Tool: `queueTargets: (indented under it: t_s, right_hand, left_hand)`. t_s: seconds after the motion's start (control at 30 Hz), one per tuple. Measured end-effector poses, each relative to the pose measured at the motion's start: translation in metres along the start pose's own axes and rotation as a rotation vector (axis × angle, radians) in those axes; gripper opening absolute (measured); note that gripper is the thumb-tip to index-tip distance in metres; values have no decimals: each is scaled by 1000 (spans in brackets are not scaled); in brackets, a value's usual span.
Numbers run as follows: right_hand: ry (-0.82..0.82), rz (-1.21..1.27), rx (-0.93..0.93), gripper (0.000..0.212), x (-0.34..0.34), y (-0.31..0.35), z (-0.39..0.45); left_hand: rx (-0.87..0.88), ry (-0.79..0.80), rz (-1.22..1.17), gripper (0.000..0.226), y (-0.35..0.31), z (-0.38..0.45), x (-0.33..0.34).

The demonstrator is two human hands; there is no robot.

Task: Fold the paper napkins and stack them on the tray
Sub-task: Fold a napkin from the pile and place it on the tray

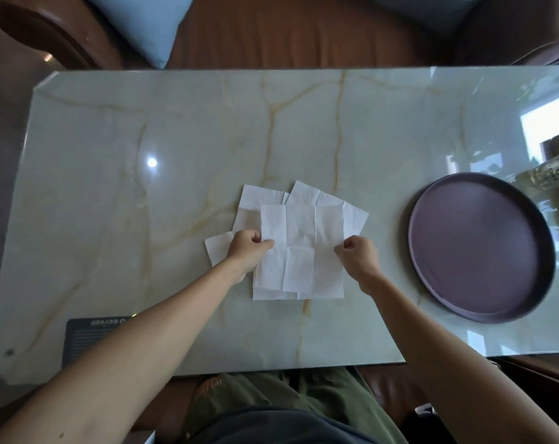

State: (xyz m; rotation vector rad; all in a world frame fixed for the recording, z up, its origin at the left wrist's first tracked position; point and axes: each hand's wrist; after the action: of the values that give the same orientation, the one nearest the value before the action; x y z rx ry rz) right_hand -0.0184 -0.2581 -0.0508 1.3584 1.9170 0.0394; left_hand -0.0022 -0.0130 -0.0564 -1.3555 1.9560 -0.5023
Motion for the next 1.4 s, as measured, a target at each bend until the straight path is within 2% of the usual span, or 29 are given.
queueTargets:
  t_s: [0.1,0.17,0.23,0.37,0.47,0.63,0.8,0.9,0.97,1.03,1.13,1.23,1.33,1.4]
  right_hand:
    - [-64,-110,-81,15,-12,5,-6]
    - [-59,-68,-115,15,-21,12,-11]
    - [-14,70,-111,14,-31,20,-17]
    - [155,450,-39,22,-54,40,-32]
    - [206,574,-101,18,-74,58,-43]
    - [290,712,-262,28,-103,86,-57]
    - [299,719,-398,22,-121,106,-56]
    - [312,709,-445,22,-127,114,-53]
    - [316,731,-449,29,-131,120,-55]
    - [336,737,-416,28,-135,125,-56]
    - [417,607,-412,33,-137,137,-53]
    - [528,304,-512,41,-136,158,-60]
    - [546,-28,-616,31,-129,180,-74]
    - [469,-128,-680,19,-124,192,-80]
  left_hand:
    - [17,26,-77,25,-15,-4,-6]
    - [69,56,-85,17,-28,-9,-12]
    - [122,87,-97,11,-40,-15,-19]
    - [180,135,-199,22,-63,-28,-33]
    - [218,126,-327,25,-83,-37,-44]
    - [308,74,-461,18,-116,-46,-60]
    - [391,38,-431,26,-142,-52,-72]
    - [433,-11,-394,44,-154,-59,-76]
    - [499,-26,-290,55,-160,-64,-81]
    - [569,-15,-216,62,-166,-66,-87]
    - [634,20,-136,60,-175,-70,-95]
    - [682,31,-117,55,-185,-80,-103]
    - [728,32,-114,50,-192,-89,-112]
    - [741,37,-129,48,-193,-92,-121]
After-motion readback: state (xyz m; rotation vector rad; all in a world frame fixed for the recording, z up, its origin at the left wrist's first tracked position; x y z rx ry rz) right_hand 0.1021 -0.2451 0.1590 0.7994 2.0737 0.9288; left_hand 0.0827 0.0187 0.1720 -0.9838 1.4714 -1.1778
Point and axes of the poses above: each hand's wrist, its own z-axis towards the middle knuckle, its own x-axis out of the palm, y = z × x, and after that the axes turned 5 degrees about x, right-handed
